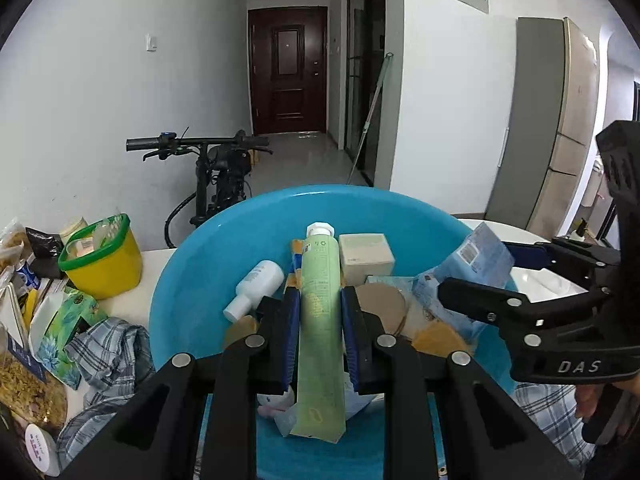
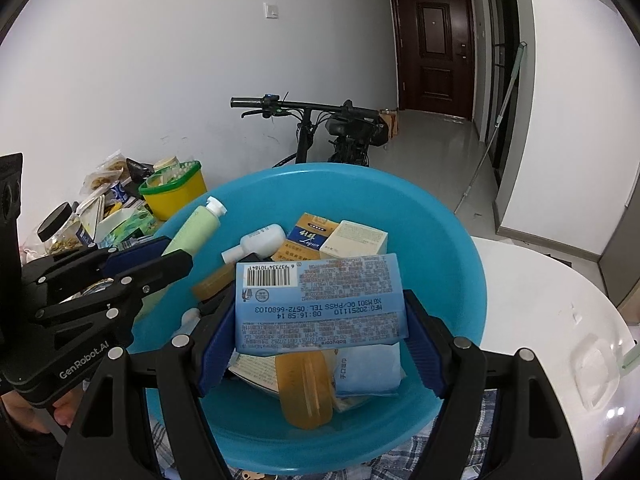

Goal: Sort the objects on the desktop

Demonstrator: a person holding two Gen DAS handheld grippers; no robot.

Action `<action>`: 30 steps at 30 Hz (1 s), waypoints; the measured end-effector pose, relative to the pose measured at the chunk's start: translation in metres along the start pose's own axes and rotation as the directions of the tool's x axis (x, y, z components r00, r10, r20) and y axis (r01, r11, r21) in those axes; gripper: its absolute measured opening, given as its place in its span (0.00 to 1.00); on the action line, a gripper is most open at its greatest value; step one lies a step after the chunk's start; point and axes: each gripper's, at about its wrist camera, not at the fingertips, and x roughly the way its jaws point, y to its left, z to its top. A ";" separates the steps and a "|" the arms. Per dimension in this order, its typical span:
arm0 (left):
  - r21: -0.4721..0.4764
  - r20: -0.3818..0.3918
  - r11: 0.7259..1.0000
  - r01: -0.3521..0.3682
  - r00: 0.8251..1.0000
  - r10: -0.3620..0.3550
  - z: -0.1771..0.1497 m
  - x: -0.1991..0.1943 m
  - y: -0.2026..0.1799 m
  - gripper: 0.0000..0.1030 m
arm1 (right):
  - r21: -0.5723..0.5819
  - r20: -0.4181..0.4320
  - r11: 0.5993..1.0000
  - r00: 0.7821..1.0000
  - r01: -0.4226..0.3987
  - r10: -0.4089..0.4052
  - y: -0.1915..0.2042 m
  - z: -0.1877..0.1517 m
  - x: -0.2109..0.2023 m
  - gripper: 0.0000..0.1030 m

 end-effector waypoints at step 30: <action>-0.011 0.003 1.000 0.015 1.000 -0.015 0.001 -0.004 0.006 0.22 | -0.019 0.044 1.000 0.999 -0.023 0.024 0.016 0.005 -0.003 0.72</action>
